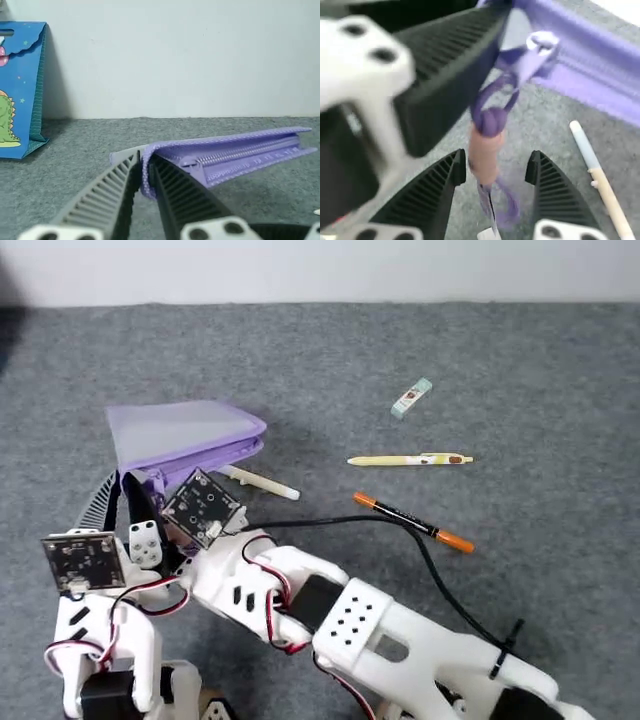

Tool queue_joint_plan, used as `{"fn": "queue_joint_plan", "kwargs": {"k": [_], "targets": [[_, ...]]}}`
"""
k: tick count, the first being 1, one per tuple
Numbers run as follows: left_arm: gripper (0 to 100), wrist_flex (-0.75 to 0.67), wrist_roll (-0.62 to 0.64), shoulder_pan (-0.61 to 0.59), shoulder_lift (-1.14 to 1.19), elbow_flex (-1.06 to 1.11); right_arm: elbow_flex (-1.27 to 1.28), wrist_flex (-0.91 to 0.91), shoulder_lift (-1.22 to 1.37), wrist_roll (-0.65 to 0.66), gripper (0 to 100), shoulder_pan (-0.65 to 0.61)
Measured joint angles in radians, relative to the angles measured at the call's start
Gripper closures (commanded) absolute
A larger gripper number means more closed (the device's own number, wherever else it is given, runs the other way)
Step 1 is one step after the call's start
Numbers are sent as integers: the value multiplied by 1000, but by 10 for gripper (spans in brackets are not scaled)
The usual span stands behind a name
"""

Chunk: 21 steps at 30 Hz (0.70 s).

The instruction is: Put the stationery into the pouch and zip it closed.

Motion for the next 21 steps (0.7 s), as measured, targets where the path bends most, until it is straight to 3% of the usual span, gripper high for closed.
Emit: {"fn": "queue_joint_plan", "kwargs": {"k": [4, 8, 21], "targets": [[986, 0, 0, 0, 0, -2, -12, 0, 0, -2, 822, 0], [986, 0, 0, 0, 0, -2, -12, 0, 0, -2, 995, 2], [986, 0, -2, 3, 0, 2, -31, 0, 0, -2, 991, 178]]}}
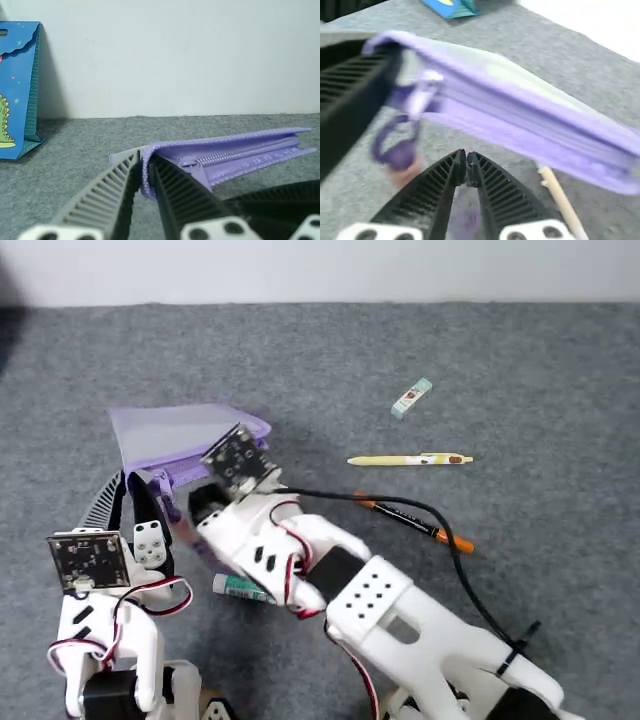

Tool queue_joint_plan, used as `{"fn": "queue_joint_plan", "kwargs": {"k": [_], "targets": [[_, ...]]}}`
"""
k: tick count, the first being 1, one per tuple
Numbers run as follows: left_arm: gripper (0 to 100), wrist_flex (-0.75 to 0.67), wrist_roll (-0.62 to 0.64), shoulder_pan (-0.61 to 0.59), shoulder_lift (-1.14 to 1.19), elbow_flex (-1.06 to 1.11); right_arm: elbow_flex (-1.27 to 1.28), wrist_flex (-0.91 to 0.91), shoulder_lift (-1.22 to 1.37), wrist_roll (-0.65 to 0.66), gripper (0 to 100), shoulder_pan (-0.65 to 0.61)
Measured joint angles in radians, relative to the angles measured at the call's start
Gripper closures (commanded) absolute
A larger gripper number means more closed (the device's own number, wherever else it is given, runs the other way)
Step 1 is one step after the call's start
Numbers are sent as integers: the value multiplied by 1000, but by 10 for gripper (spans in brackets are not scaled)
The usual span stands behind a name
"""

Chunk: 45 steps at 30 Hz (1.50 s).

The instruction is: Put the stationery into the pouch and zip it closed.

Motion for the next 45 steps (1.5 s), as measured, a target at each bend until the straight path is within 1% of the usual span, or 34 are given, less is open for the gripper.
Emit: {"fn": "queue_joint_plan", "kwargs": {"k": [4, 9, 11, 13, 16, 24, 32, 40, 42, 45], "targets": [[986, 0, 0, 3, 0, 0, 0, 63, 0, 0, 964, 12], [986, 0, 0, 3, 0, 0, 0, 247, -58, 0, 805, -26], [986, 0, 0, 3, 0, 0, 0, 313, -89, 0, 772, -35], [986, 0, 0, 3, 0, 0, 0, 348, -115, 0, 776, -40], [986, 0, 0, 2, 0, 0, 0, 348, -133, 0, 786, -66], [986, 0, 0, 2, 0, 0, 0, 213, -132, 0, 786, -175], [986, 0, -2, -3, 0, -2, 2, 55, -26, 2, 786, -180], [986, 0, -2, -3, 0, -2, -11, 37, -14, 2, 789, -178], [986, -2, -2, -3, 0, -5, -20, 37, -8, 2, 824, -178], [986, -2, -2, -3, 0, -5, -20, 37, -6, 2, 932, -178]]}}
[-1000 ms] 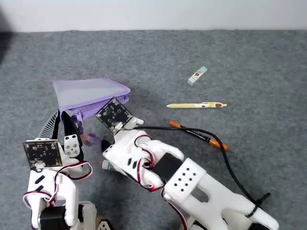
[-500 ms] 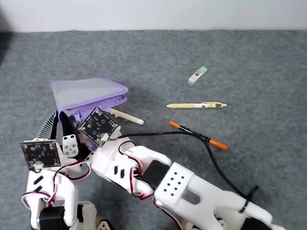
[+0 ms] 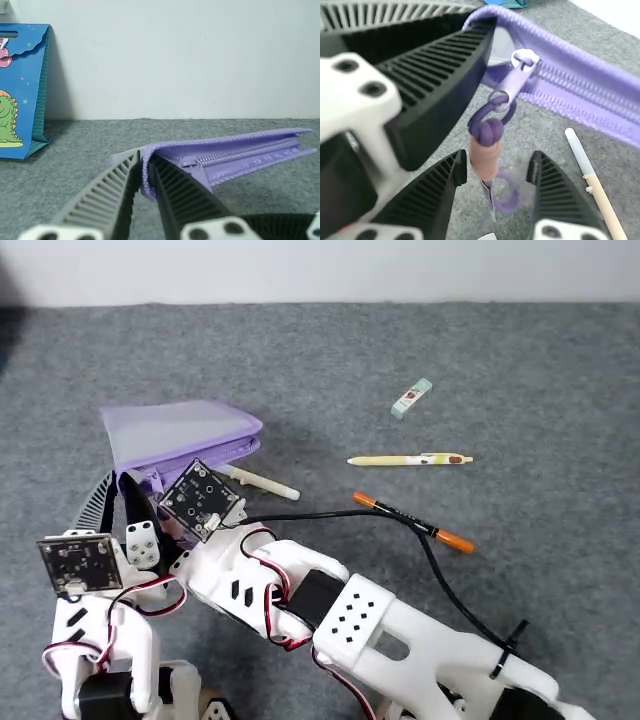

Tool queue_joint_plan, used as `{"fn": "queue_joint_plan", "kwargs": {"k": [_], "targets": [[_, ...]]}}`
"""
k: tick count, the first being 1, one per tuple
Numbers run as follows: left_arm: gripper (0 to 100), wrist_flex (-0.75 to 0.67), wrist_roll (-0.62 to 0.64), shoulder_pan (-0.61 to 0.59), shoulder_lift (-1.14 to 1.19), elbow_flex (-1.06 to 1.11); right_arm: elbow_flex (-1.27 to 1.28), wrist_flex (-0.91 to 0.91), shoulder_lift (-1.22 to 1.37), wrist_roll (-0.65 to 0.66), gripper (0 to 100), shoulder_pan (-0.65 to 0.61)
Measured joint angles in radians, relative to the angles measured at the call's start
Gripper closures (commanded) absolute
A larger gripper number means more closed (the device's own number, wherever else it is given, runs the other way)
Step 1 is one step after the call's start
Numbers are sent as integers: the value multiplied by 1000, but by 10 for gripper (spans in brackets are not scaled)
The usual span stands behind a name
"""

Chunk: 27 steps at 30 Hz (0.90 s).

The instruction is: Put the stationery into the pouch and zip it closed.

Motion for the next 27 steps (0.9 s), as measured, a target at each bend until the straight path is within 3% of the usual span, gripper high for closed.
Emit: {"fn": "queue_joint_plan", "kwargs": {"k": [2, 17, 27], "targets": [[986, 0, 0, 0, 0, 0, 0, 0, 0, 0, 993, 0], [986, 0, 0, 0, 0, 0, 0, 0, 0, 0, 989, 6], [986, 0, 2, 6, 0, 5, -5, 32, 0, 9, 991, 184]]}}
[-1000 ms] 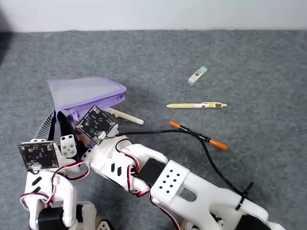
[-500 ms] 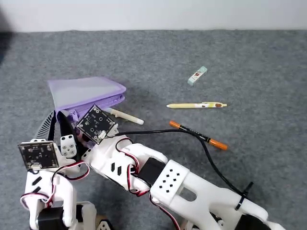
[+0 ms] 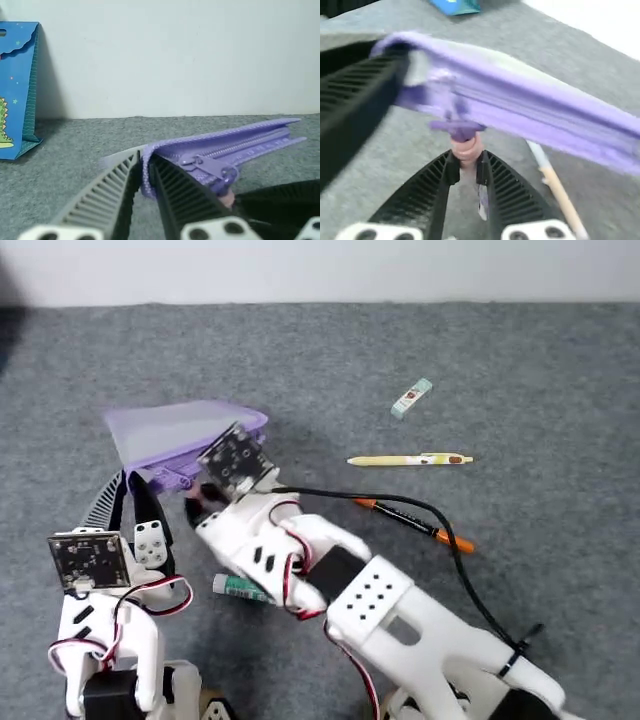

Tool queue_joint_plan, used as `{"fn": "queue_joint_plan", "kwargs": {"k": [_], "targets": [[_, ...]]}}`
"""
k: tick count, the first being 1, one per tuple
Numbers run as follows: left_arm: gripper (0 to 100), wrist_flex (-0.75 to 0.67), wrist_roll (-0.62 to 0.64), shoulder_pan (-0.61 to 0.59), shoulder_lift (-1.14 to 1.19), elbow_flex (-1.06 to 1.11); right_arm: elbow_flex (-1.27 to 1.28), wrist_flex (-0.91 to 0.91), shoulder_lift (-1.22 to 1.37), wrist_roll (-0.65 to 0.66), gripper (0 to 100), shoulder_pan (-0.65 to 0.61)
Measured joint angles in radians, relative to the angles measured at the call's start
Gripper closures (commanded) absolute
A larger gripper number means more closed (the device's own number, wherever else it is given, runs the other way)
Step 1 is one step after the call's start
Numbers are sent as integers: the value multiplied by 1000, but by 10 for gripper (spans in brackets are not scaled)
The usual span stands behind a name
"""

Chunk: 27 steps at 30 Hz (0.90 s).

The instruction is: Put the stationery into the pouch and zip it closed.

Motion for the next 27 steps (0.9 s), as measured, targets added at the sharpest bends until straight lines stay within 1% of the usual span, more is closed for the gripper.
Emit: {"fn": "queue_joint_plan", "kwargs": {"k": [8, 13, 17, 19, 21, 25, 27], "targets": [[986, 0, -2, 0, 2, 0, 0, 210, -130, 18, 991, 144], [987, 0, -2, -6, 2, 0, 0, 308, -193, 18, 991, 272], [987, 0, -2, -2, 2, 0, 0, 338, -222, 18, 990, 295], [987, 0, -2, -2, 2, 0, 0, 350, -233, 18, 987, 261], [987, 0, -2, -3, 2, 0, 0, 367, -238, 18, 954, 196], [987, 0, -2, -3, 2, 0, 0, 390, -244, 18, 798, 35], [987, 0, -2, -2, 2, 0, 0, 390, -244, -3, 752, -23]]}}
